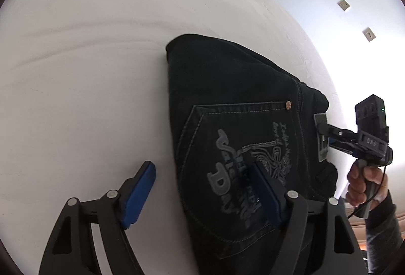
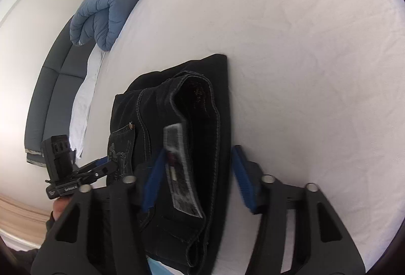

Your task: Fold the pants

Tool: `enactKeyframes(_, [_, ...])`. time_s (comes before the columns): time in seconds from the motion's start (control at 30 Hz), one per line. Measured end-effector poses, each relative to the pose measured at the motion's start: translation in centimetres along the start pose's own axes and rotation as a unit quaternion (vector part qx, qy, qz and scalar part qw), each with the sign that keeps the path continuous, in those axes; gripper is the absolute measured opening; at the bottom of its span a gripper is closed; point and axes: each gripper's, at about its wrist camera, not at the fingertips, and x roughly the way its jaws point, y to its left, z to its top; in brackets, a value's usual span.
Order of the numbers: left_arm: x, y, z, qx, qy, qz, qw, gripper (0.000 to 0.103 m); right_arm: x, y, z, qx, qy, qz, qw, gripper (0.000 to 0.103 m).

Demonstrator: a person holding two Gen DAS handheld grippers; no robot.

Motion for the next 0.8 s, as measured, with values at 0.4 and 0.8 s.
enactKeyframes(0.4, [0.2, -2.2, 0.9, 0.011, -0.006, -0.005, 0.9999, 0.027, 0.6, 3.4, 0.0, -0.046, -0.005, -0.039, 0.998, 0.017])
enactKeyframes(0.8, [-3.1, -3.7, 8.5, 0.028, -0.073, 0.006, 0.9970, 0.023, -3.4, 7.9, 6.9, -0.090, -0.058, -0.007, 0.994, 0.016])
